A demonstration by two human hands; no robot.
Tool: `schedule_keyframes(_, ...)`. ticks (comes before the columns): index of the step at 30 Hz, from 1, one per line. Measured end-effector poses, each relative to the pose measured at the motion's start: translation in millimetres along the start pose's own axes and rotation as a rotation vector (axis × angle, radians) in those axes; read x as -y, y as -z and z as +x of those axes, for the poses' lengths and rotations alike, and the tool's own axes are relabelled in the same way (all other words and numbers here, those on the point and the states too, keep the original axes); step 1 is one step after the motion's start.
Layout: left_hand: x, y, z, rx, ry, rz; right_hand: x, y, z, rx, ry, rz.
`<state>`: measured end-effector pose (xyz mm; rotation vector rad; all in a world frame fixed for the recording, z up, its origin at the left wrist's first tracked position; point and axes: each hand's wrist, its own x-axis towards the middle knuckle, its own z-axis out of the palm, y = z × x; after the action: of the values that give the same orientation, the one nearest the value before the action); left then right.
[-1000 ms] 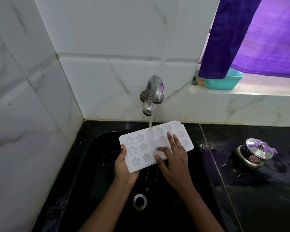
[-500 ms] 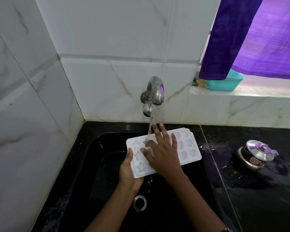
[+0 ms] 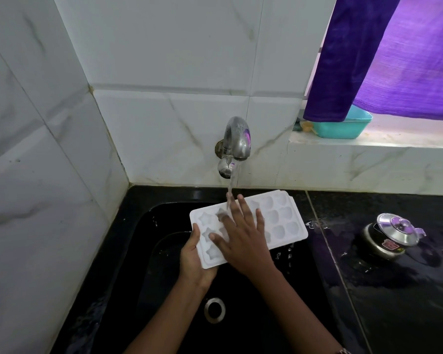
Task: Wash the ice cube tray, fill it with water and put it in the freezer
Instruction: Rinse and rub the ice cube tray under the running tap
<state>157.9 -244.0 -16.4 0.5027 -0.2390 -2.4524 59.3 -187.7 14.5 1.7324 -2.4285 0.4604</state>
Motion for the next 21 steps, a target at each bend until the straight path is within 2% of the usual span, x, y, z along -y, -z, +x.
schedule_keyframes(2,1.9,4.7,-3.0,0.001,0.046,0.038,-9.0,0.5,1.0,0.018,-0.025,0.006)
schedule_keyframes(7,5.3,7.8,-2.9,0.0,0.014,0.001,8.0,-4.8,-7.2,-0.096,0.007,-0.058)
schedule_keyframes(12,7.5,11.1,-6.6,0.034,0.061,0.024,-4.6,2.3,-1.4,-0.151,-0.017,-0.047)
schedule_keyframes(18,0.6,9.0,-1.2,0.001,0.016,0.053,-6.1,-1.3,-1.5,-0.031,0.015,-0.024)
schedule_keyframes(21,8.8,10.7,-4.3,-0.004,0.034,0.085,-9.9,5.7,1.8,-0.056,-0.013,-0.034)
